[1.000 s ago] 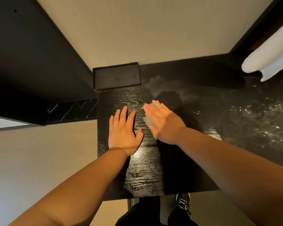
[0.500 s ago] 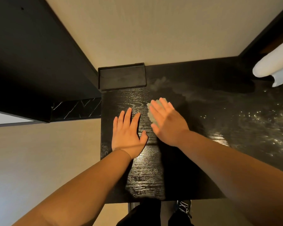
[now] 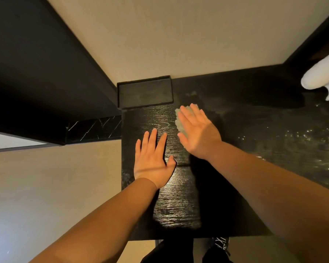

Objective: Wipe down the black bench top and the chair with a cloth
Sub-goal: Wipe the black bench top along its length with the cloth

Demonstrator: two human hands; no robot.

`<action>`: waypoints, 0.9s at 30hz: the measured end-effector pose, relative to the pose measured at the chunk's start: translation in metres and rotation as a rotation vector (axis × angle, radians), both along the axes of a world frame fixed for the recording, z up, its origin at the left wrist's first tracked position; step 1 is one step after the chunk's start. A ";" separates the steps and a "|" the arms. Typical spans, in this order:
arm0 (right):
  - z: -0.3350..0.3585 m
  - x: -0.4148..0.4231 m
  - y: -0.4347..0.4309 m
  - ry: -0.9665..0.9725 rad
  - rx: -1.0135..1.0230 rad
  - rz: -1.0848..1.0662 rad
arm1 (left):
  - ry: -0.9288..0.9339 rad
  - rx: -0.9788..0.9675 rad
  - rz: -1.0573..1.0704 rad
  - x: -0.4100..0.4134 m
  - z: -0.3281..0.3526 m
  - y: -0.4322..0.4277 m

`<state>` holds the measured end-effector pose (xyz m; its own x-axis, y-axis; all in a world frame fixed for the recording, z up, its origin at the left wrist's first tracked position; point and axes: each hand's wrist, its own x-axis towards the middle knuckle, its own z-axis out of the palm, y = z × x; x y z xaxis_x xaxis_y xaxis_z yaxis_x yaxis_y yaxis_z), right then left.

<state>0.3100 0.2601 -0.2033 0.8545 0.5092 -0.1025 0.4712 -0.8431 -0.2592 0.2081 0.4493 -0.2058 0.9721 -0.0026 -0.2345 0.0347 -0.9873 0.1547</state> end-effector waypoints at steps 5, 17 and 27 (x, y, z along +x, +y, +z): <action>-0.006 -0.008 -0.005 0.021 0.024 0.125 | 0.006 0.010 -0.009 0.000 -0.001 0.000; 0.003 -0.024 0.007 0.038 -0.053 -0.046 | -0.245 -0.164 0.102 0.037 0.003 0.004; 0.001 0.065 0.000 0.045 -0.037 -0.106 | -0.132 -0.084 0.120 0.076 -0.009 0.002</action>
